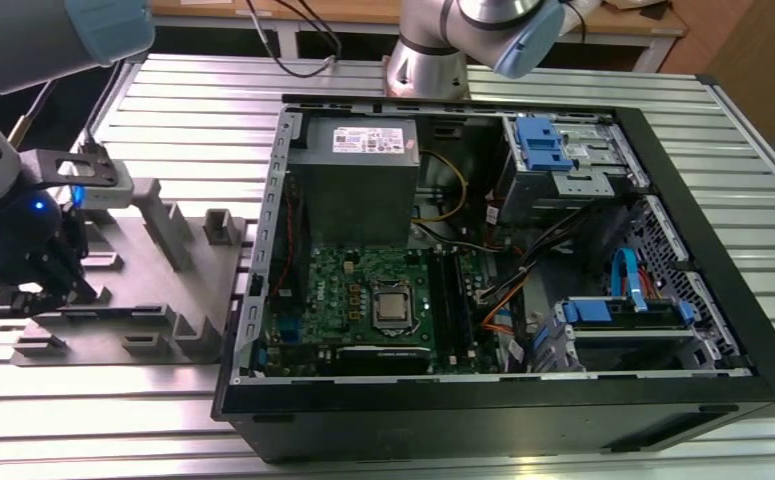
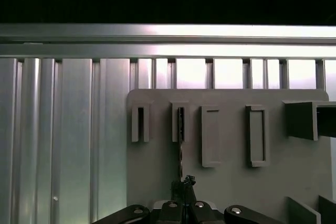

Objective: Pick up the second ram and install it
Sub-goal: 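Pick up the second ram and move it above second insertion slot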

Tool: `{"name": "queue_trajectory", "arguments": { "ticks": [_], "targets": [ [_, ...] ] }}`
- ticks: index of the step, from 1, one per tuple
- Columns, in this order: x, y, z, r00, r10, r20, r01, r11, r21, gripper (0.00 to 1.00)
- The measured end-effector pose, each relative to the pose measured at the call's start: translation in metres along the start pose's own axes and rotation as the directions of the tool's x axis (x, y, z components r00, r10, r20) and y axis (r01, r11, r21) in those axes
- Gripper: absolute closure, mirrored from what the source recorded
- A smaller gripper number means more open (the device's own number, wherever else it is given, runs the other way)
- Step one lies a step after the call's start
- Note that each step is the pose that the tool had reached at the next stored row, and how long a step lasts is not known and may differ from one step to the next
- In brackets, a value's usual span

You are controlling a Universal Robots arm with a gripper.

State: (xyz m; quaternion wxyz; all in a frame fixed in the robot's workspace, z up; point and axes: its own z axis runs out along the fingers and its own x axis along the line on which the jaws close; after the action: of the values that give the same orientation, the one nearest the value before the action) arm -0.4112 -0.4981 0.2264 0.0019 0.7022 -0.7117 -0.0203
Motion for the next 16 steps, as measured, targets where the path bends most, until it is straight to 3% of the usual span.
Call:
{"name": "queue_trajectory", "arguments": {
  "ticks": [16],
  "targets": [
    [0.0001, -0.0002, 0.0069, 0.9995, -0.031, -0.001, 0.031, 0.9995, -0.0009, 0.93]
  ]
}}
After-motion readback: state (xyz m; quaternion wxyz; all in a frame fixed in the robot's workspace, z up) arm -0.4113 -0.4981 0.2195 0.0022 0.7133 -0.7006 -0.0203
